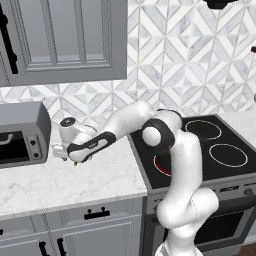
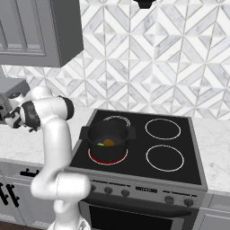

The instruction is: Put the lemon wedge and avocado in the pot. Retrieve the spatula and lightly stir the vegetables in the pot.

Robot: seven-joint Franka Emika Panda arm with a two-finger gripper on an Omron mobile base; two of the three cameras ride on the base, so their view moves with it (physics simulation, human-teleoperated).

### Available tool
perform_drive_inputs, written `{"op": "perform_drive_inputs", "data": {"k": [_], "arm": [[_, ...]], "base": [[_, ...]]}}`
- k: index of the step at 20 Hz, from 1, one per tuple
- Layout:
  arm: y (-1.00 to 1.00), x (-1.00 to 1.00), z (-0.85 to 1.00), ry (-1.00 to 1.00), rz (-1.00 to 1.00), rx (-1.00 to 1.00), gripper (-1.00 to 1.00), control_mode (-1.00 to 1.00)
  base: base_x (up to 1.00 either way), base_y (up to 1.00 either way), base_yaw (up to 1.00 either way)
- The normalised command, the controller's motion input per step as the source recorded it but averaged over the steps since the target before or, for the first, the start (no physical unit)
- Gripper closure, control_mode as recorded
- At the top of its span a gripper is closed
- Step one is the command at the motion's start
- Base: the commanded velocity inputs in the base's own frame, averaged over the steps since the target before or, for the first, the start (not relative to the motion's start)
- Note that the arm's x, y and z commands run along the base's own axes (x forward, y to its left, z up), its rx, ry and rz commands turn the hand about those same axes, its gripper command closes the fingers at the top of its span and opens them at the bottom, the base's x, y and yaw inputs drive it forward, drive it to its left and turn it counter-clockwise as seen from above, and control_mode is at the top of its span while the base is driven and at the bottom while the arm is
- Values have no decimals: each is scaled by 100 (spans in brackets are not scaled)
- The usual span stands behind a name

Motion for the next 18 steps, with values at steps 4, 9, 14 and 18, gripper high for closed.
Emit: {"op": "perform_drive_inputs", "data": {"k": [4,9,14,18], "arm": [[0,11,-40,0,0,9,100,-100],[0,0,-38,0,0,9,100,-100],[0,1,-29,2,0,2,100,-100],[-3,-44,1,-1,0,2,100,-100]], "base": [[0,0,0],[0,0,0],[0,0,0],[0,0,0]]}}
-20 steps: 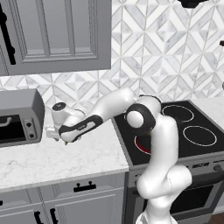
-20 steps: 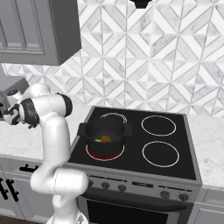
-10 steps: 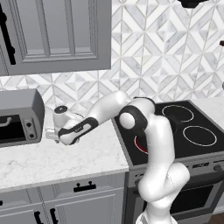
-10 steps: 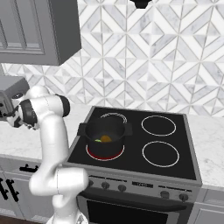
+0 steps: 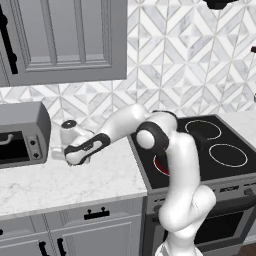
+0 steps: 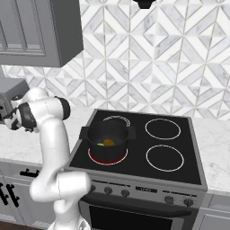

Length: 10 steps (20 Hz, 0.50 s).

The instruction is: Put the lemon wedge and avocado in the pot. Retrieve the spatula and lightly stir the vegetables in the pot.

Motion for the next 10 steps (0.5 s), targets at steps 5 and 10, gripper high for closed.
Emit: {"op": "perform_drive_inputs", "data": {"k": [5,10], "arm": [[-11,-70,12,-5,4,-2,100,-100],[5,-17,4,-1,-5,2,100,-100]], "base": [[0,0,0],[0,0,0]]}}
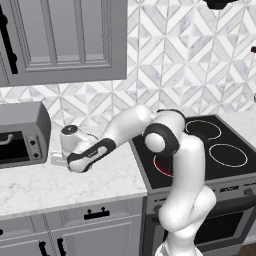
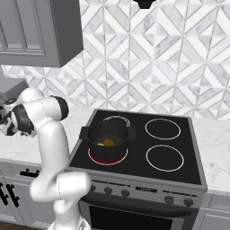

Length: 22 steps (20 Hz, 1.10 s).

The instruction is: Put the lemon wedge and avocado in the pot. Retrieve the spatula and lightly stir the vegetables in the pot.

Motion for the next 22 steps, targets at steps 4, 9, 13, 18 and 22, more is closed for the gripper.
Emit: {"op": "perform_drive_inputs", "data": {"k": [4,9,13,18,22], "arm": [[0,-95,83,-1,-18,11,100,-100],[-3,-98,100,0,-18,6,100,-100],[-20,-95,100,0,-19,9,100,-100],[-34,-96,100,0,-22,23,100,-100],[-65,-89,100,0,-22,38,100,-100]], "base": [[0,0,0],[0,0,0],[0,0,0],[0,0,0],[0,0,0]]}}
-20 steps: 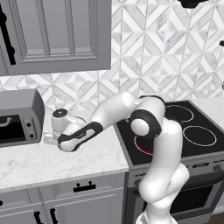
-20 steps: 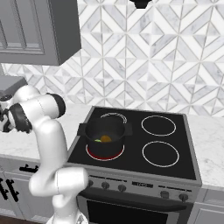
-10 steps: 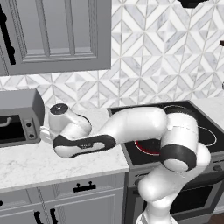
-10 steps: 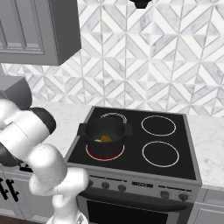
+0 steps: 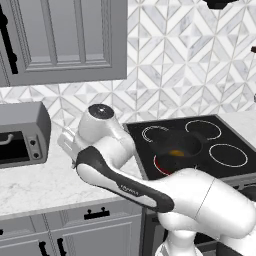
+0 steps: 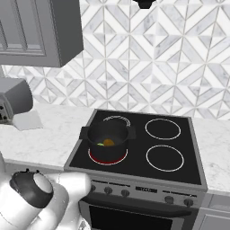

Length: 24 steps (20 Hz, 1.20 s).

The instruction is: Put the lemon wedge and avocado in the pot. Retrieve the spatula and lightly stir the vegetables in the pot.

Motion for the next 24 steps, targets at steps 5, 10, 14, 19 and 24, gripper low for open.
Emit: {"op": "perform_drive_inputs", "data": {"k": [5,10,14,19,24], "arm": [[-79,-74,100,-1,-18,41,100,-100],[-99,-55,94,-2,-15,41,100,-100],[-99,-28,98,0,-13,45,100,-100],[-100,7,97,3,-11,52,100,-100],[-100,86,34,30,-1,63,100,-100]], "base": [[0,0,0],[0,0,0],[0,0,0],[0,0,0],[0,0,0]]}}
